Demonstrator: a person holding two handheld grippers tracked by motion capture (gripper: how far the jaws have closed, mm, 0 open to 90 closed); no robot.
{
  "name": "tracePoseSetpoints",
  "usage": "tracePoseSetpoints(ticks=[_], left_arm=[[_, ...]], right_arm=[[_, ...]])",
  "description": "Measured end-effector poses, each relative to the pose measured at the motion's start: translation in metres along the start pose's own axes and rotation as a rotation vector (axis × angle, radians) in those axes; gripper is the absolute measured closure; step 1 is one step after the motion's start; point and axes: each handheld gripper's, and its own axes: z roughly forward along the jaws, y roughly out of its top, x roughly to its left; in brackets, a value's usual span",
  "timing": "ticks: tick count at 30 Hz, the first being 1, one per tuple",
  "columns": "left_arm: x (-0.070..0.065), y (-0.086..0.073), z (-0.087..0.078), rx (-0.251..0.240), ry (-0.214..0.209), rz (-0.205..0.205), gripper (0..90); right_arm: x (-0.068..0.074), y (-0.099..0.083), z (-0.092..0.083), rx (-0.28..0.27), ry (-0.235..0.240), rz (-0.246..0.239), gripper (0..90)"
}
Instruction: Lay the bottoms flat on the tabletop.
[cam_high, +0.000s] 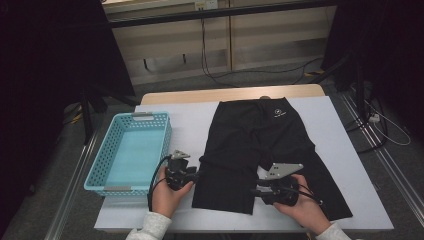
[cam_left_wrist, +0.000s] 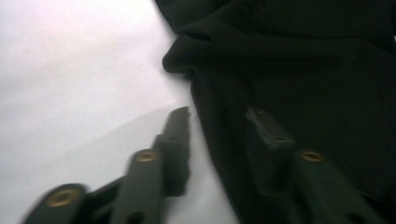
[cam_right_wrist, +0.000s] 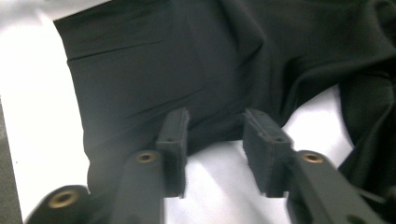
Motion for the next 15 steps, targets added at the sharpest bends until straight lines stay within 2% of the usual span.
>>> tracePoseSetpoints(ticks=[5, 9, 12, 15], left_arm=[[-0.001, 0.001, 0.000, 0.030, -0.005, 0.010, 80.1], [0.001, 0.001, 0.000, 0.038, -0.027, -0.009, 87.6], [0.000, 0.001, 0.000, 0.045, -0.030, -0.014, 88.6], [0.001, 0.001, 0.000, 0.048, -0.040, -0.025, 88.8]], right_arm=[[0.004, -0.003, 0.009, 0.040, 0.012, 0.004, 60.7], [0.003, -0.002, 0.011, 0.034, 0.005, 0.014, 73.1], [0.003, -0.002, 0.013, 0.026, 0.034, 0.042, 86.4], [0.006, -0.001, 0.014, 0.028, 0.036, 0.015, 89.5]])
